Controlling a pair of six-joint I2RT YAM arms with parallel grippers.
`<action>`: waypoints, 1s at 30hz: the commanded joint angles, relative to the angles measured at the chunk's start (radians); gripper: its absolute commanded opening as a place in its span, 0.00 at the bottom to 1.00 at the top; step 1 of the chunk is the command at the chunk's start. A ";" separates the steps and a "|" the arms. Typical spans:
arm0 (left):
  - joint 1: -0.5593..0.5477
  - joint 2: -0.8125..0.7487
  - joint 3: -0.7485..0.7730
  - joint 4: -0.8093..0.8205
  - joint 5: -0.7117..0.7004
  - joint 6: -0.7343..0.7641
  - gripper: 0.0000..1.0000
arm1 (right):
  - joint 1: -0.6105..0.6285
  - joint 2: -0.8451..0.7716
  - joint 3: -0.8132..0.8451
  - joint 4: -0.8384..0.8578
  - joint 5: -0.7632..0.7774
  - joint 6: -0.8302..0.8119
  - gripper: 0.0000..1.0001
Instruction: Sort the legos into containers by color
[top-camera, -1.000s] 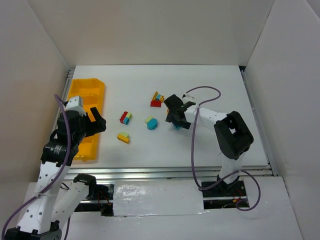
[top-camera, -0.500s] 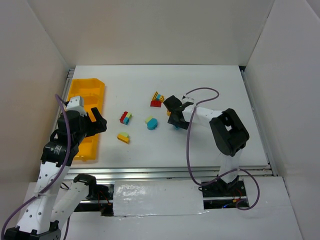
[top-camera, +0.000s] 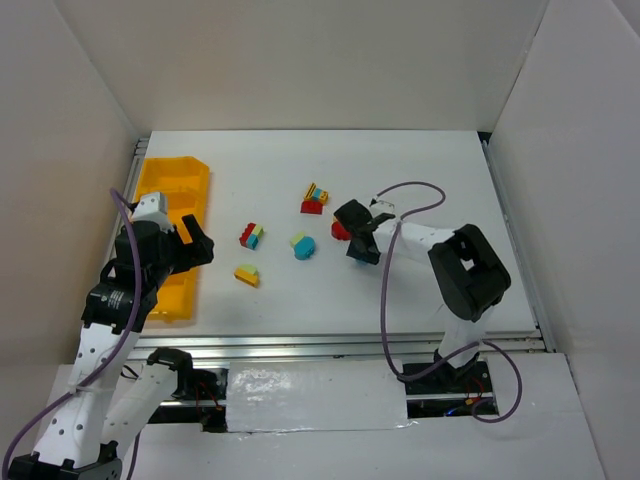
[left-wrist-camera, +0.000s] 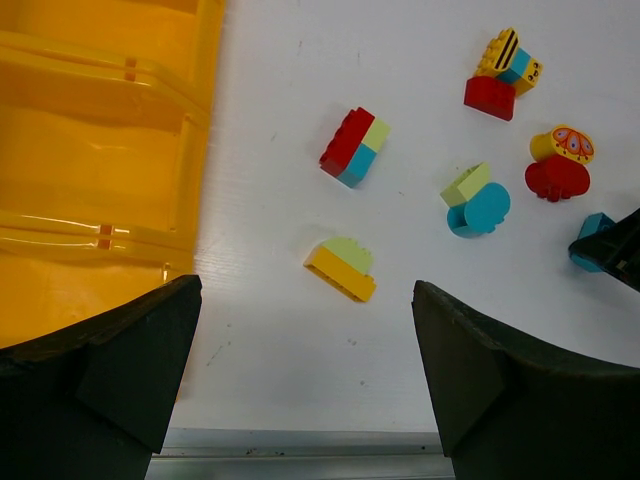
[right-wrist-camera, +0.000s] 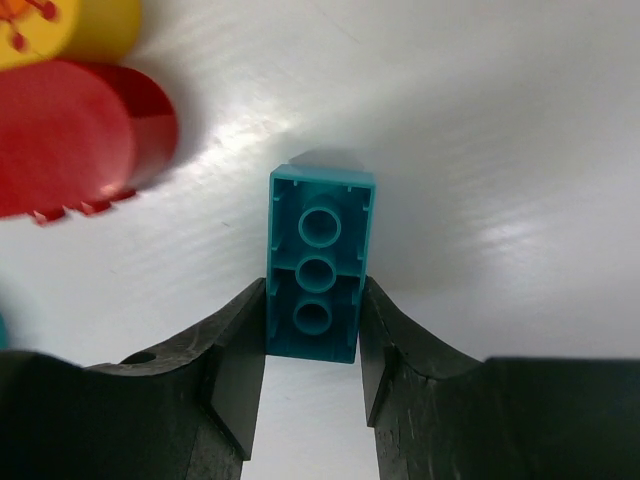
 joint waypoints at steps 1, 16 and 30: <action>-0.005 0.002 0.003 0.050 0.045 -0.004 1.00 | 0.005 -0.133 -0.032 -0.033 0.041 -0.058 0.00; -0.013 0.183 0.023 0.374 0.731 -0.331 0.95 | 0.434 -0.618 -0.169 0.466 -0.465 -0.646 0.00; -0.065 0.199 -0.020 0.437 0.780 -0.385 0.88 | 0.468 -0.517 -0.037 0.502 -0.413 -0.654 0.00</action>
